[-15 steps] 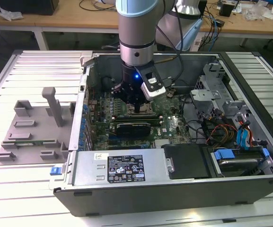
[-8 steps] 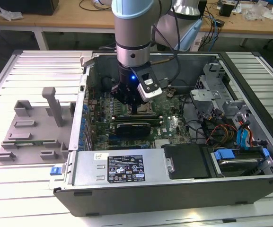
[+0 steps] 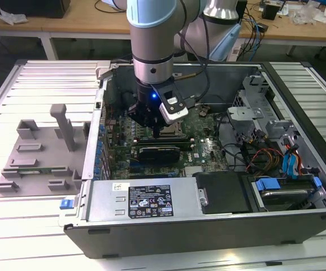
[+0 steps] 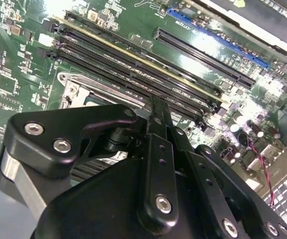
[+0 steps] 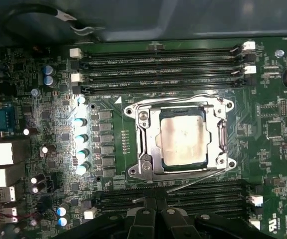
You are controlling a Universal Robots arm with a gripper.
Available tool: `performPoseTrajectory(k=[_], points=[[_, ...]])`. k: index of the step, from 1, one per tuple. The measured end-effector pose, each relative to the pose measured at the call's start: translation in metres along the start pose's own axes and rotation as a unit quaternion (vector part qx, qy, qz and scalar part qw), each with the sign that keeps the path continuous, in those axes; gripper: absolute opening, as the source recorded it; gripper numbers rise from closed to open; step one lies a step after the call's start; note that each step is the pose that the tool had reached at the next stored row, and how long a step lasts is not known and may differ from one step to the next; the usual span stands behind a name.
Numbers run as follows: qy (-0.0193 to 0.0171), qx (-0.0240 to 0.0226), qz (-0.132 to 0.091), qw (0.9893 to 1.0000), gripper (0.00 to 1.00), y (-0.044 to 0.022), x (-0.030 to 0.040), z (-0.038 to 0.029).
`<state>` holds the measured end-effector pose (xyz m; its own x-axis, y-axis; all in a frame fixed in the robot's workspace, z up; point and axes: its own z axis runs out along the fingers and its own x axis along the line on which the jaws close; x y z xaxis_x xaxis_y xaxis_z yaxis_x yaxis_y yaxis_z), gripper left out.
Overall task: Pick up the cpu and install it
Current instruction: 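Install the second cpu locking lever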
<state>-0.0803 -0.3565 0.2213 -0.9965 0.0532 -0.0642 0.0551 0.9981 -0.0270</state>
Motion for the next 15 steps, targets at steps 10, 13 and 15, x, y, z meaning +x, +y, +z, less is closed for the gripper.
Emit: performPoseTrajectory(k=[10, 13, 15], points=[[-0.0008, -0.0194, -0.029, 0.9994, 0.11, -0.0007, 0.0013, 0.0033], [-0.0007, -0.0196, -0.030, 0.9994, 0.11, -0.0075, 0.0011, 0.0037], [-0.0007, -0.0197, -0.031, 0.9993, 0.11, -0.0081, 0.0011, 0.0038]])
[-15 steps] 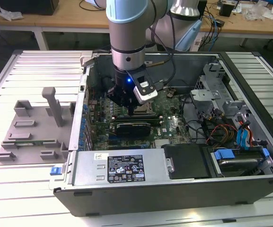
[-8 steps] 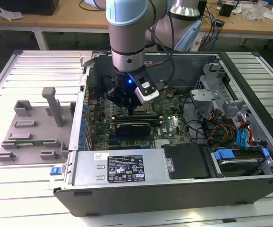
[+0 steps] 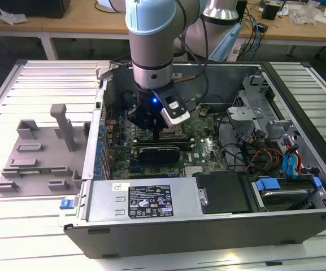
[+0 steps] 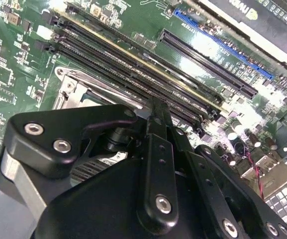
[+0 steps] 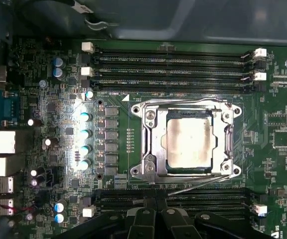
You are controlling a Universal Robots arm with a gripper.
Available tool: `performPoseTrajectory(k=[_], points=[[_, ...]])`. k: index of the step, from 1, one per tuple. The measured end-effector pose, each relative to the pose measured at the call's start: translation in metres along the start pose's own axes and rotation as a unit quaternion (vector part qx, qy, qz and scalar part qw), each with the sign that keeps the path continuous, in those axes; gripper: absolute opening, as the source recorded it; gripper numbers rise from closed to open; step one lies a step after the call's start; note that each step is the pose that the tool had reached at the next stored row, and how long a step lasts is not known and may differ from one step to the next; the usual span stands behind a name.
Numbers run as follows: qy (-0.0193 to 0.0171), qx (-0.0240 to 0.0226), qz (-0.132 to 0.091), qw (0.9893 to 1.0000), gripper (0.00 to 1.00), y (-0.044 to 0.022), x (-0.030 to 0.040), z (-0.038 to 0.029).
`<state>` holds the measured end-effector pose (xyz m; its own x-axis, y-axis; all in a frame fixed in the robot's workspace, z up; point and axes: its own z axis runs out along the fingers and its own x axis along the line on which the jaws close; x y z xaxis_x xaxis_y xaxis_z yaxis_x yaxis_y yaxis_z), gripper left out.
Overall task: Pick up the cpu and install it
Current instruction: 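Install the second cpu locking lever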
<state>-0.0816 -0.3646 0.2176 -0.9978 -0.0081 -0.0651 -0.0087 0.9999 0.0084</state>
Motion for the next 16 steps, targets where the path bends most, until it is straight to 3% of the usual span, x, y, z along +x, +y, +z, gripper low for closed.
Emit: performPoseTrajectory(k=[2, 3, 4, 5, 9, 10, 16], points=[[0.0000, -0.0001, 0.000, 1.0000, 0.11, 0.0000, 0.0000, 0.0000], [-0.0002, -0.0127, 0.000, 0.9999, 0.11, -0.0009, 0.0003, 0.0001], [-0.0006, -0.0219, -0.001, 0.9998, 0.11, -0.0021, 0.0007, 0.0002], [-0.0006, -0.0263, -0.002, 0.9997, 0.11, -0.0040, 0.0016, 0.0003], [-0.0005, -0.0316, -0.005, 0.9995, 0.11, -0.0097, 0.0023, 0.0018], [-0.0006, -0.0348, -0.005, 0.9994, 0.11, -0.0101, 0.0026, 0.0022], [-0.0010, -0.0659, -0.004, 0.9978, 0.11, -0.0126, 0.0098, 0.0074]])
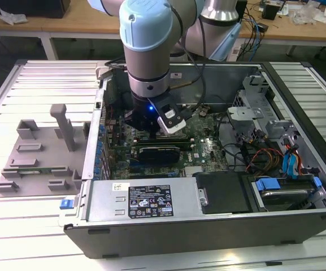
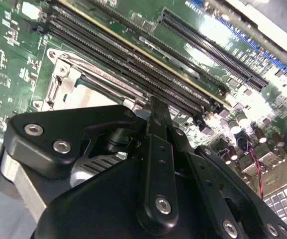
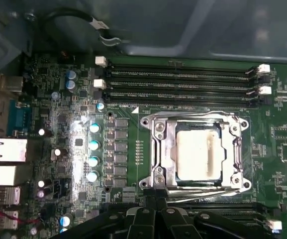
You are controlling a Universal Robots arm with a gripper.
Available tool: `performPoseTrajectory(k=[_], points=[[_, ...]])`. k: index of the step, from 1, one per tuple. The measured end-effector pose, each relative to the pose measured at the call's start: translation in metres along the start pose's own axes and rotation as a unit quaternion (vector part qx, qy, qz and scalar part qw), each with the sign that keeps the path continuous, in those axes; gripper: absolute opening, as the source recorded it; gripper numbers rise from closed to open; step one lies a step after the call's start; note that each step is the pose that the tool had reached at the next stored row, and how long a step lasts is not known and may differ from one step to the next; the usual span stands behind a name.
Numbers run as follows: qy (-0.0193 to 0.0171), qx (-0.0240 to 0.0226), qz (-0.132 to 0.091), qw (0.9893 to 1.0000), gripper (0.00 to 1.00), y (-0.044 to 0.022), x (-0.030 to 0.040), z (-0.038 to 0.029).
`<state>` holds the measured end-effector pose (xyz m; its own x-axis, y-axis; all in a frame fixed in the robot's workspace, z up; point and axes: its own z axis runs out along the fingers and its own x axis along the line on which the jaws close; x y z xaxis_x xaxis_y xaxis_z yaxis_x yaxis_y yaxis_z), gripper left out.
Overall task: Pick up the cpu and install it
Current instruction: 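Install the second cpu locking lever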
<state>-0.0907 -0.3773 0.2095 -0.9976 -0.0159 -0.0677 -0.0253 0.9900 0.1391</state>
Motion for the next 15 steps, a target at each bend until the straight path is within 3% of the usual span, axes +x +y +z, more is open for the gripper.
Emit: performPoseTrajectory(k=[1, 5, 6, 9, 11, 15], points=[[-0.0002, -0.0074, 0.000, 1.0000, 0.11, -0.0005, 0.0014, 0.0022], [-0.0007, -0.0208, 0.001, 0.9998, 0.11, -0.0016, 0.0043, 0.0094], [-0.0005, -0.0223, 0.001, 0.9997, 0.11, -0.0017, 0.0054, 0.0104], [-0.0004, -0.0226, 0.001, 0.9997, 0.11, -0.0017, 0.0062, 0.0099], [-0.0005, -0.0227, 0.001, 0.9997, 0.11, -0.0006, 0.0044, 0.0033], [-0.0005, -0.0225, 0.001, 0.9997, 0.11, 0.0003, 0.0021, -0.0023]])
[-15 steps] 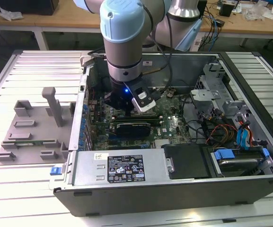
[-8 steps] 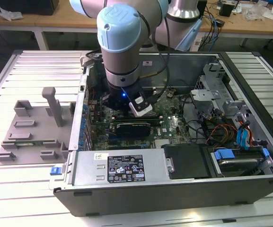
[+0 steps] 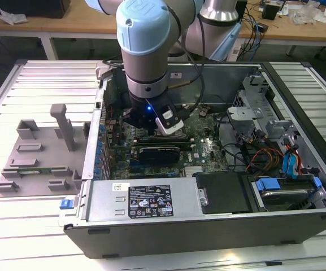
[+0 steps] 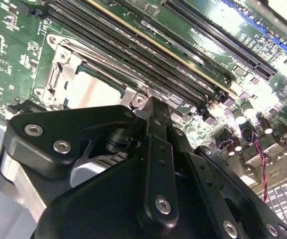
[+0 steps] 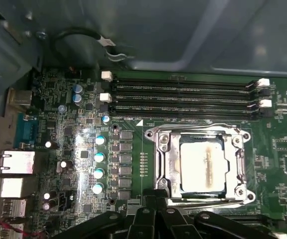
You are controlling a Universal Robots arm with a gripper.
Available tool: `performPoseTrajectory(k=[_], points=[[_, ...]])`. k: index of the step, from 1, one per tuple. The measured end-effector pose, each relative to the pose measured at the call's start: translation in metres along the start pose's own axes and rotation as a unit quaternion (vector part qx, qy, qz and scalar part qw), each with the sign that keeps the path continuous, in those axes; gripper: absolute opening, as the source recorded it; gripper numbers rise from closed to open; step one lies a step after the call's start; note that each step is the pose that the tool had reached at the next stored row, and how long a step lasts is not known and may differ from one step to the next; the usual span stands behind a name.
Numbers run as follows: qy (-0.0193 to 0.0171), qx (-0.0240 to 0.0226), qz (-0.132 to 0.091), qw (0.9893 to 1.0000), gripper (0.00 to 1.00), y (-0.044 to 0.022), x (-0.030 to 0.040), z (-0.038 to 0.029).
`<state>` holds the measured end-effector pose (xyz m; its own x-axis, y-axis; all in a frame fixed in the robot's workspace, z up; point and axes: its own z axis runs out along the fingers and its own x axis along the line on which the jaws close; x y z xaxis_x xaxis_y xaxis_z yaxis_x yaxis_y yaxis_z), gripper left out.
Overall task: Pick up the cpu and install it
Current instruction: 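Install the second cpu locking lever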
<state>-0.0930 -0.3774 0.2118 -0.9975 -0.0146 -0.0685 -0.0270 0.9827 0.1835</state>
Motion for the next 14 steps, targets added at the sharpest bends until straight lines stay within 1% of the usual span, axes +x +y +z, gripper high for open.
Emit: performPoseTrajectory(k=[4, 5, 6, 8, 10, 11, 13, 14], points=[[0.0001, 0.0014, 0.000, 1.0000, 0.11, -0.0001, -0.0059, 0.0001], [0.0002, 0.0014, 0.000, 1.0000, 0.11, -0.0002, -0.0092, 0.0003], [0.0003, 0.0014, 0.000, 1.0000, 0.11, -0.0004, -0.0140, 0.0007], [0.0006, 0.0014, 0.000, 1.0000, 0.11, -0.0005, -0.0204, 0.0011], [0.0008, 0.0014, 0.000, 1.0000, 0.11, -0.0008, -0.0293, 0.0017], [0.0008, 0.0014, 0.000, 1.0000, 0.11, -0.0005, -0.0313, 0.0019], [0.0007, 0.0014, 0.000, 1.0000, 0.11, 0.0027, -0.0345, 0.0027], [0.0007, 0.0014, 0.000, 1.0000, 0.11, 0.0060, -0.0352, 0.0034]])
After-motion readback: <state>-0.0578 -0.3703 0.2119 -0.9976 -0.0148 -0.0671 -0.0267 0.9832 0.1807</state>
